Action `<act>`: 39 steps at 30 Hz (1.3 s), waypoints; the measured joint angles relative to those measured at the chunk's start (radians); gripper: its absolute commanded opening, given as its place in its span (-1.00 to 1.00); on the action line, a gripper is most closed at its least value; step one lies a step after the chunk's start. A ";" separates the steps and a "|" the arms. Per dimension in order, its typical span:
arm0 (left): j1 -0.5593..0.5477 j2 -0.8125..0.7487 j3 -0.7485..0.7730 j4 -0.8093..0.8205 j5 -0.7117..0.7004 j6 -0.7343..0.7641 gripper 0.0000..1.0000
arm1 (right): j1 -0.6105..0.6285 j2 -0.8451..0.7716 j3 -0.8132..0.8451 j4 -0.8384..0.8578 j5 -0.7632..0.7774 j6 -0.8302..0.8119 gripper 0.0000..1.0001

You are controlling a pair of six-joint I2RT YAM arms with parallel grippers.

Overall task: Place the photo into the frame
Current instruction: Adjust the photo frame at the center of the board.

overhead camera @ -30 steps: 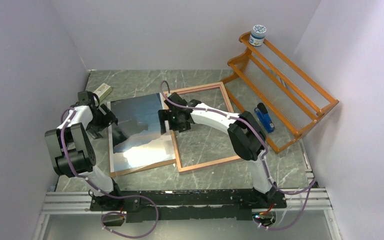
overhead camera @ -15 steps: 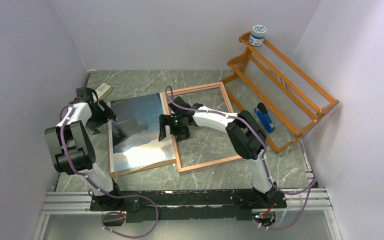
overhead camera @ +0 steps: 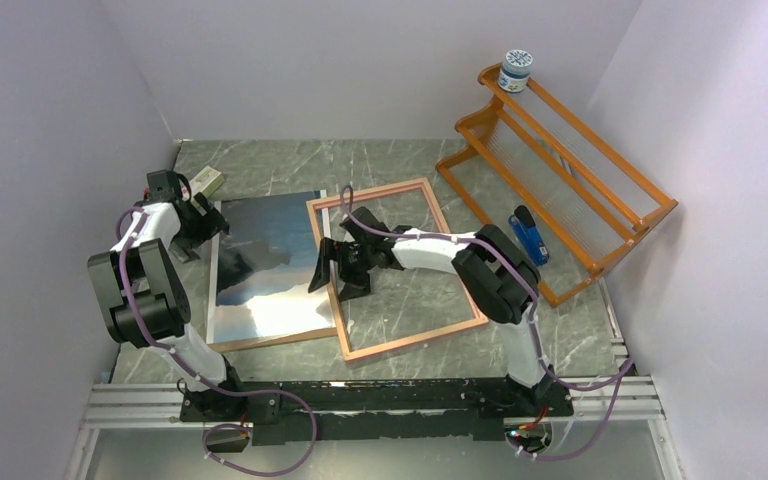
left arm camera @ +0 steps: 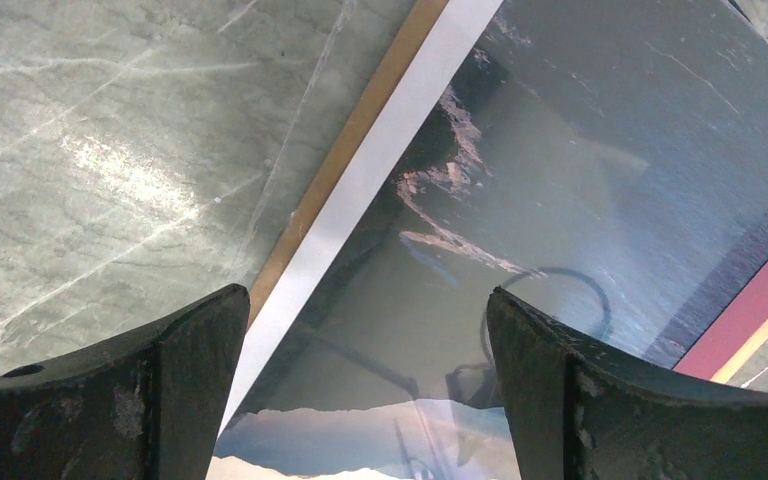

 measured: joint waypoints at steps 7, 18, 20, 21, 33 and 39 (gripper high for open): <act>0.001 -0.001 0.000 -0.001 0.011 0.000 0.84 | 0.041 0.018 0.209 -0.275 0.306 -0.150 0.58; 0.003 -0.060 -0.148 0.045 0.276 -0.104 0.33 | 0.090 0.166 0.451 -0.472 0.570 -0.318 0.42; 0.003 -0.060 -0.174 0.045 0.302 -0.113 0.26 | 0.096 0.180 0.465 -0.487 0.587 -0.332 0.32; 0.002 -0.060 -0.184 0.039 0.308 -0.113 0.23 | 0.098 0.185 0.472 -0.496 0.599 -0.337 0.25; 0.011 -0.037 -0.187 -0.031 0.201 -0.122 0.20 | 0.090 0.190 0.476 -0.544 0.712 -0.343 -0.09; 0.012 -0.031 -0.171 -0.035 0.193 -0.122 0.21 | 0.079 0.202 0.496 -0.563 0.731 -0.337 -0.21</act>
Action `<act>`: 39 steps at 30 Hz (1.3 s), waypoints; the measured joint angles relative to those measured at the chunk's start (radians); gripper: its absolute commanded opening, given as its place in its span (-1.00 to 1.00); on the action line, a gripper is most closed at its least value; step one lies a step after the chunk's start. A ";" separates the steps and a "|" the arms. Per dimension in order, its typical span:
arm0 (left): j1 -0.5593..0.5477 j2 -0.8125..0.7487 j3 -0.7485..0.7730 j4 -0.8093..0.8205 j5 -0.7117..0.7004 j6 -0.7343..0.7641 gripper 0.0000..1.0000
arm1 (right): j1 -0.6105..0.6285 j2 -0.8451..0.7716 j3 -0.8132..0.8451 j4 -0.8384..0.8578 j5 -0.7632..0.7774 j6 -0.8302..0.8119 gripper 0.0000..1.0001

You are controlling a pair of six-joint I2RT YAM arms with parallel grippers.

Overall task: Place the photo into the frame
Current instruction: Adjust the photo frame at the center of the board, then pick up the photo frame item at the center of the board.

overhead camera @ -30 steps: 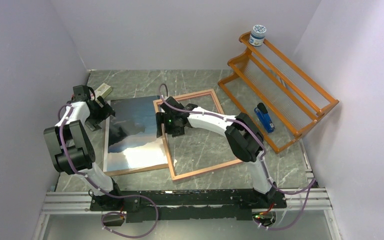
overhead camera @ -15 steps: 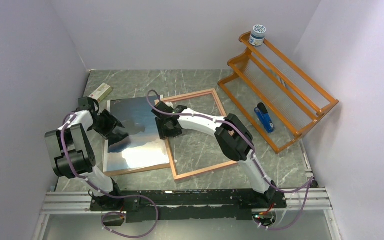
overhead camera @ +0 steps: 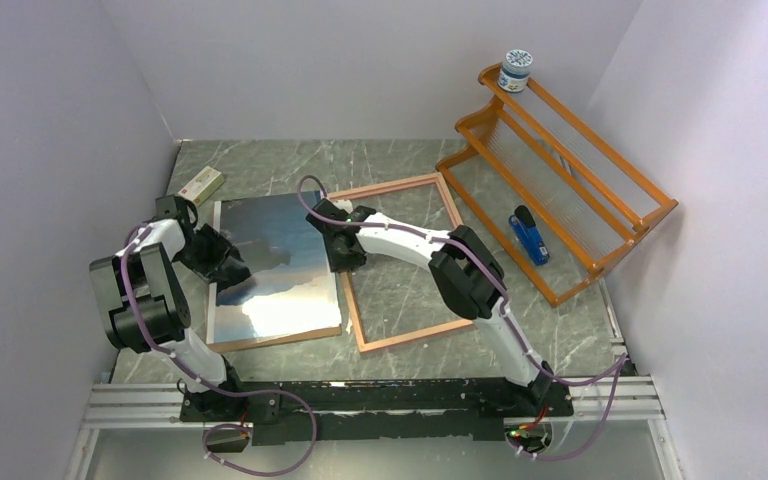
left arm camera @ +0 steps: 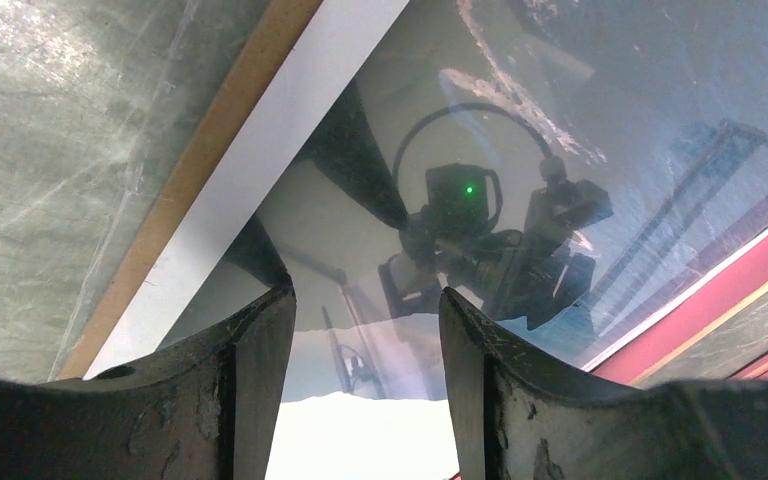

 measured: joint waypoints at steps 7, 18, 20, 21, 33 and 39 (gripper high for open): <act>0.000 0.002 0.025 -0.019 -0.005 0.014 0.44 | -0.029 0.034 0.060 -0.028 -0.010 0.005 0.22; 0.000 -0.062 0.093 -0.069 -0.001 0.071 0.63 | -0.103 -0.140 -0.063 0.074 -0.274 0.006 0.16; 0.001 -0.085 0.088 -0.078 0.010 0.071 0.55 | -0.100 -0.187 -0.103 0.123 -0.334 0.022 0.10; 0.001 -0.099 0.079 -0.078 0.018 0.071 0.50 | -0.095 -0.209 -0.129 0.148 -0.362 0.033 0.09; 0.001 -0.150 -0.088 -0.083 0.119 0.052 0.15 | 0.020 -0.231 -0.272 0.206 -0.419 0.141 0.26; 0.001 -0.167 -0.123 -0.083 0.123 0.040 0.12 | 0.094 -0.209 -0.262 0.138 -0.315 0.176 0.34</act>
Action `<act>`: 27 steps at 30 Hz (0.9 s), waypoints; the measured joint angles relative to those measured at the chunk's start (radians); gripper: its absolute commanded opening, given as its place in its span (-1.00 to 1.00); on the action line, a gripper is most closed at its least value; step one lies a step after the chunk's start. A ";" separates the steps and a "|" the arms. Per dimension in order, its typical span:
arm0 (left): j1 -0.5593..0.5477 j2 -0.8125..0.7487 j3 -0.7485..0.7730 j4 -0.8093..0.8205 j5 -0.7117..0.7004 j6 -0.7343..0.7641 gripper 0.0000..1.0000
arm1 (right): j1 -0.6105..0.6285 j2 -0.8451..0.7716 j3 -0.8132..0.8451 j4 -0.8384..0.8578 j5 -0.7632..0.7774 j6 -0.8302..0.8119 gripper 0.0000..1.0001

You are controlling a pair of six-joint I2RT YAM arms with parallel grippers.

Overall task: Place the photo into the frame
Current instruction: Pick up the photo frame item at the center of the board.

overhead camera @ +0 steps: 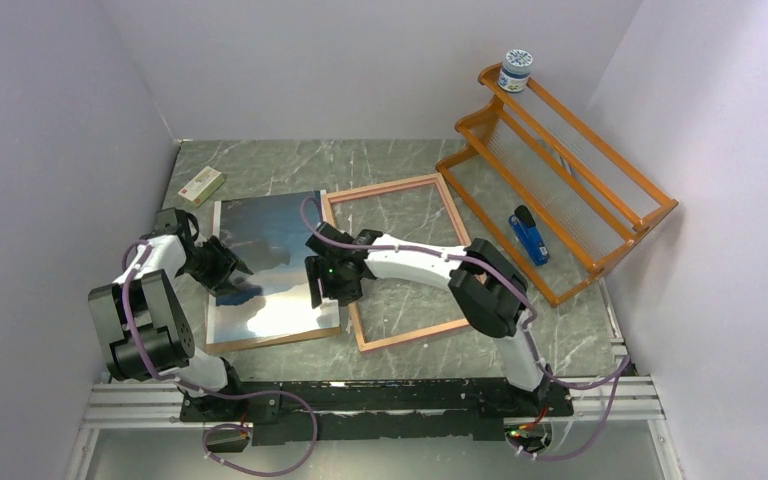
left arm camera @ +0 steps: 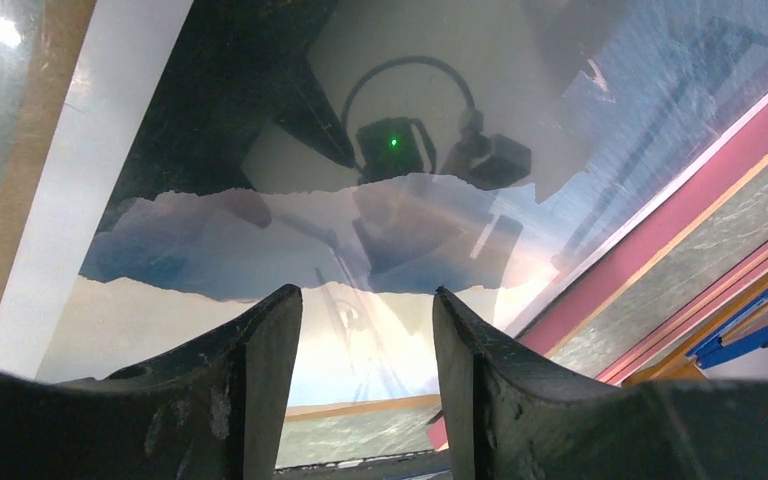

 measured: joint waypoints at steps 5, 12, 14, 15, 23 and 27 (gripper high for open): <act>0.000 -0.003 -0.008 0.004 -0.009 -0.004 0.09 | 0.048 0.059 0.037 -0.071 0.108 0.037 0.36; 0.000 0.004 -0.030 -0.002 -0.056 -0.016 0.04 | 0.094 0.069 0.058 -0.129 0.218 0.099 0.38; 0.000 0.010 -0.036 -0.002 -0.066 -0.026 0.02 | 0.100 0.072 0.058 -0.128 0.216 0.111 0.38; 0.000 0.011 -0.040 -0.002 -0.071 -0.031 0.00 | 0.099 0.072 0.057 -0.125 0.211 0.118 0.37; 0.000 0.016 -0.068 -0.001 -0.098 -0.085 -0.09 | 0.072 0.020 -0.042 -0.010 0.136 0.172 0.26; 0.000 0.019 -0.080 0.008 -0.096 -0.118 -0.12 | 0.045 -0.017 -0.116 0.064 0.083 0.207 0.14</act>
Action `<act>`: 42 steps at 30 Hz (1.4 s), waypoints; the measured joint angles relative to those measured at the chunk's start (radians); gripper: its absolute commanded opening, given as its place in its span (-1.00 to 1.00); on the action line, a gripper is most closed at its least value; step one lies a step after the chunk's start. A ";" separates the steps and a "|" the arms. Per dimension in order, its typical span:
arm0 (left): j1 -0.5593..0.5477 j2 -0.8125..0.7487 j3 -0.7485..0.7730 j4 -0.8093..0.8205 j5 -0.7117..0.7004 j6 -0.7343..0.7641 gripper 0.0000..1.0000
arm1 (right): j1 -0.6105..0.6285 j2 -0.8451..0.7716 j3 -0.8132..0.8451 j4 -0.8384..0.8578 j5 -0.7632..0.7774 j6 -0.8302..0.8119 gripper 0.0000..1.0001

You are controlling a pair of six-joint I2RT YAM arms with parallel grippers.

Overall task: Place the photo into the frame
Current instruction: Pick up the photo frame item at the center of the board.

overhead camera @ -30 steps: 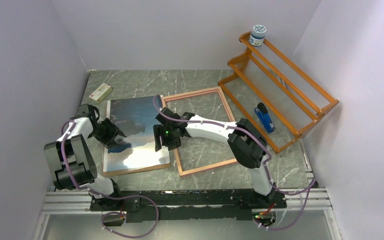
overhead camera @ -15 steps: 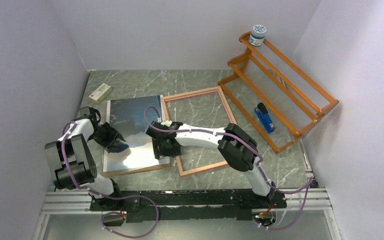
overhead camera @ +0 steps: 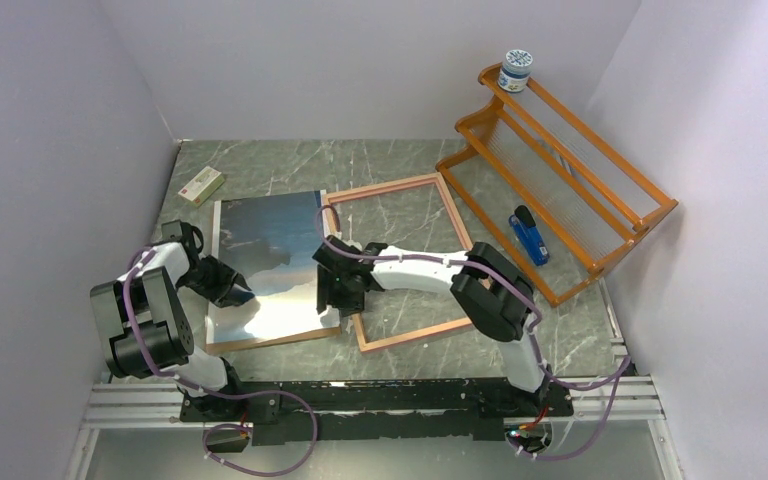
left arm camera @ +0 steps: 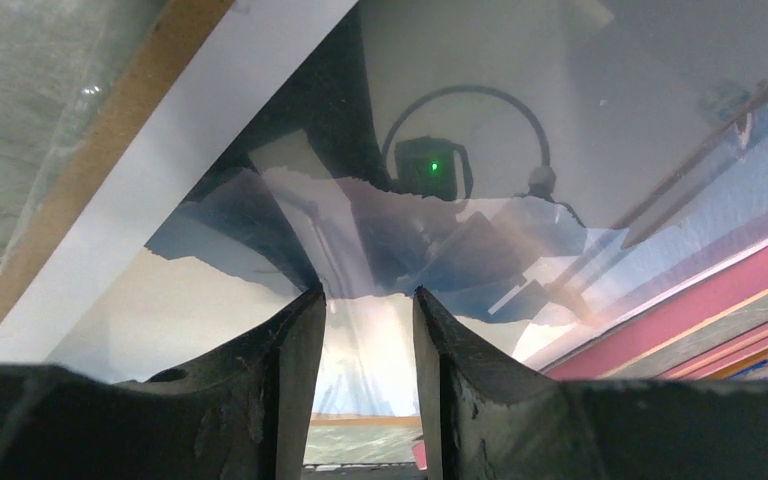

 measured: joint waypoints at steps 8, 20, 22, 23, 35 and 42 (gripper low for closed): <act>0.002 -0.008 -0.021 0.015 0.014 -0.047 -0.16 | -0.047 -0.053 -0.106 0.106 -0.109 0.041 -0.02; 0.002 -0.012 -0.025 0.015 0.011 -0.063 -0.18 | -0.069 -0.117 -0.156 0.148 -0.186 0.070 -0.12; 0.002 -0.013 -0.025 0.015 0.010 -0.065 -0.18 | -0.074 -0.127 -0.190 0.190 -0.208 0.080 -0.08; 0.002 -0.014 -0.026 0.015 0.009 -0.066 -0.18 | -0.078 -0.131 -0.211 0.217 -0.220 0.087 -0.05; 0.002 -0.040 -0.045 0.034 0.008 -0.085 -0.20 | -0.124 -0.136 -0.407 0.633 -0.356 0.202 -0.06; 0.002 -0.046 -0.046 0.031 0.004 -0.089 -0.23 | -0.122 -0.128 -0.407 0.808 -0.373 0.248 -0.09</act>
